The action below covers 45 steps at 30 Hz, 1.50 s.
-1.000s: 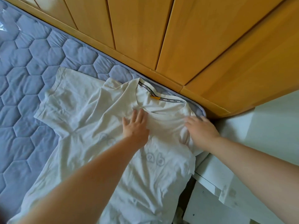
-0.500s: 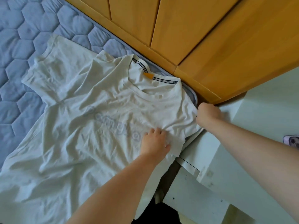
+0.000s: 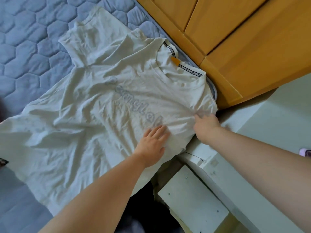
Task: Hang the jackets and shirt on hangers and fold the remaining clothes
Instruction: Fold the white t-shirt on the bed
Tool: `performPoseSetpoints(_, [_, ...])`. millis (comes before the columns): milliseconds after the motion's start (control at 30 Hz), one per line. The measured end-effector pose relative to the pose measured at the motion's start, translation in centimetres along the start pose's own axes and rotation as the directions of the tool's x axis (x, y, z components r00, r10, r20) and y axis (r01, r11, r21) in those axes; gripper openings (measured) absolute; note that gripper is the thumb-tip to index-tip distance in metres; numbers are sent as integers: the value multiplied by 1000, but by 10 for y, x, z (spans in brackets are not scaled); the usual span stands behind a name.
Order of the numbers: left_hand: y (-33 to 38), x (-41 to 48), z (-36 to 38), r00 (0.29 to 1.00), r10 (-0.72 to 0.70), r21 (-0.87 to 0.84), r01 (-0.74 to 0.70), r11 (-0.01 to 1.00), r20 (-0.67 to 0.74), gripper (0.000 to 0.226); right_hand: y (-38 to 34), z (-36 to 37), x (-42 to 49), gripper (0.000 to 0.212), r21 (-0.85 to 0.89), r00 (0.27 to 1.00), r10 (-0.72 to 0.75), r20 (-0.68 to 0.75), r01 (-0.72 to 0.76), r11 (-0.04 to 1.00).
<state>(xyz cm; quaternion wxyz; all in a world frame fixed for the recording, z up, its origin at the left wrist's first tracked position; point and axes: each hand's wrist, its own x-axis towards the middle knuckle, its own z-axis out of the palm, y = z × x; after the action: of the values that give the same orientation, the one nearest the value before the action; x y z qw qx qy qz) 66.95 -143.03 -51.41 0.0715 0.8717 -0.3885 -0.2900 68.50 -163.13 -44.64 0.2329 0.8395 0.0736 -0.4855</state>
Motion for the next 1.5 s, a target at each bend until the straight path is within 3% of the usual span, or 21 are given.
performPoseSetpoints(100, [-18, -28, 4, 973, -219, -110, 211, 971, -67, 56, -40, -27, -7, 28, 179, 931, -17, -366, 89, 980])
performPoseSetpoints(167, [-34, -51, 8, 921, -375, -189, 351, 917, -109, 55, -73, -39, -6, 34, 296, 858, -47, -511, 227, 928])
performPoseSetpoints(267, [-66, -95, 23, 853, -509, -198, 483, 853, -112, 55, -133, -53, -1, 59, 365, 848, -126, -515, 350, 863])
performPoseSetpoints(367, [-105, -148, 50, 760, -643, -222, 613, 758, -93, 56, -197, -63, 9, 62, 481, 855, -151, -497, 416, 771])
performPoseSetpoints(433, [-131, -184, 70, 690, -722, -211, 700, 682, -44, 56, -231, -61, 20, 67, 627, 912, -126, -391, 364, 689])
performPoseSetpoints(500, [-156, -214, 87, 654, -756, -146, 748, 647, 1, 60, -255, -51, 33, 81, 667, 955, -125, -271, 279, 691])
performPoseSetpoints(633, [-186, -241, 109, 683, -728, -131, 718, 684, -63, 63, -285, -39, 48, 94, 576, 949, 4, -315, 188, 796])
performPoseSetpoints(733, [-194, -241, 130, 681, -709, -128, 699, 704, -182, 64, -303, -38, 54, 93, 559, 920, 107, -378, 134, 818])
performPoseSetpoints(1000, [-209, -236, 152, 639, -633, -164, 635, 755, -438, 65, -312, -40, 63, 94, 542, 881, 199, -429, 75, 837])
performPoseSetpoints(1100, [-208, -234, 152, 628, -623, -183, 621, 762, -466, 61, -319, -41, 61, 87, 513, 835, 267, -482, 21, 858])
performPoseSetpoints(1200, [-207, -236, 152, 673, -598, -141, 605, 784, -435, 60, -343, -30, 48, 68, 484, 748, 339, -570, -27, 875])
performPoseSetpoints(1267, [-200, -246, 155, 736, -545, -118, 549, 827, -401, 57, -360, -16, 34, 57, 452, 710, 294, -640, 37, 891])
performPoseSetpoints(1367, [-176, -269, 171, 830, -423, -125, 406, 905, -364, 54, -374, 15, 8, 53, 424, 709, 182, -681, 179, 888])
performPoseSetpoints(1500, [-145, -302, 185, 867, -296, -144, 259, 955, -401, 59, -386, 43, -19, 47, 424, 662, 111, -741, 334, 842])
